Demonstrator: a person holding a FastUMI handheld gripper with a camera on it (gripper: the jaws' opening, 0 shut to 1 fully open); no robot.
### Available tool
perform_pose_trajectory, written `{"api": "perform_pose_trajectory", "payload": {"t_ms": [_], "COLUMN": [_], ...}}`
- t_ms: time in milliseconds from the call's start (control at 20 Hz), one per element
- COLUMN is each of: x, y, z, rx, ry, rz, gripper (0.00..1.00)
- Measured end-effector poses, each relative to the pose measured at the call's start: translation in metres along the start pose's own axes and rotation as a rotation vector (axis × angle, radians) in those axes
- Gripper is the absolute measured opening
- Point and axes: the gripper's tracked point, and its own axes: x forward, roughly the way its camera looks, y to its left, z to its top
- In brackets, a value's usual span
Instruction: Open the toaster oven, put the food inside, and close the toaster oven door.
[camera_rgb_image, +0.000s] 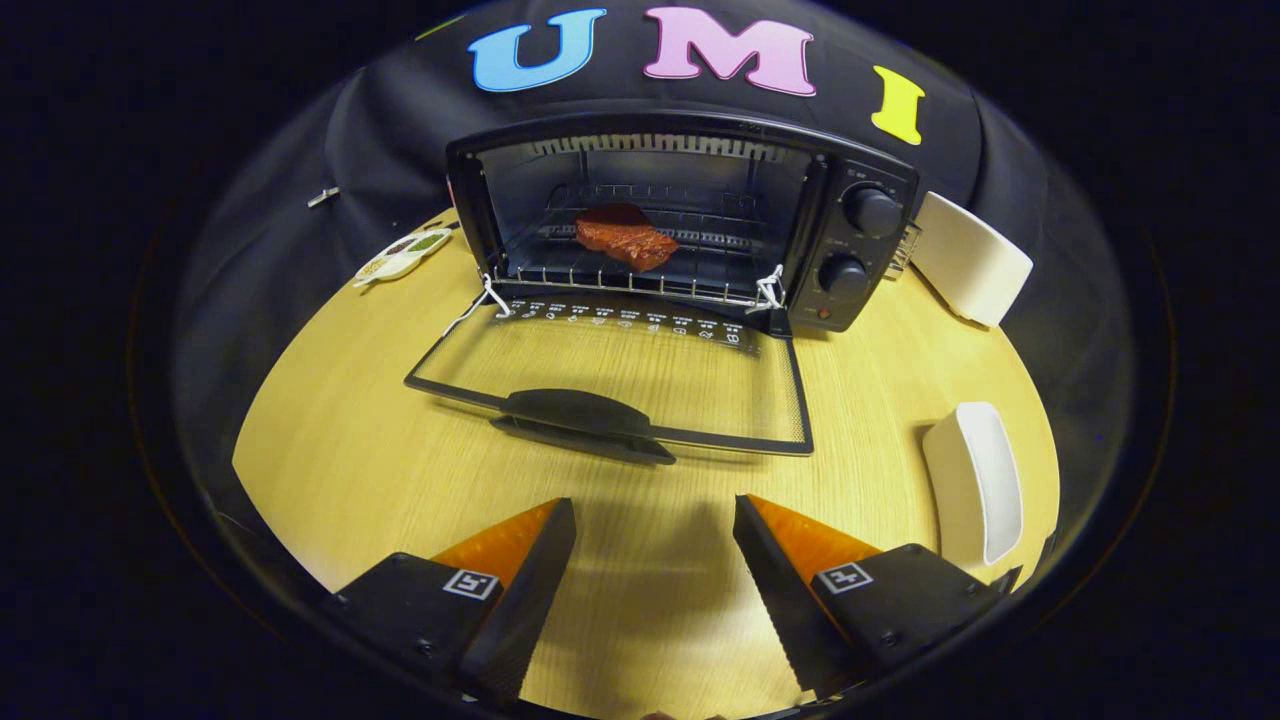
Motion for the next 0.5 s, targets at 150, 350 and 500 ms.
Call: {"api": "perform_pose_trajectory", "payload": {"t_ms": [150, 350, 500], "x": [0.017, 0.033, 0.038], "y": [0.005, 0.006, 0.008], "z": [0.001, 0.014, 0.017], "rx": [0.011, -0.001, 0.015], "ry": [0.019, 0.002, 0.016], "rz": [-0.01, -0.007, 0.011], "gripper": [0.99, 0.99, 0.99]}}
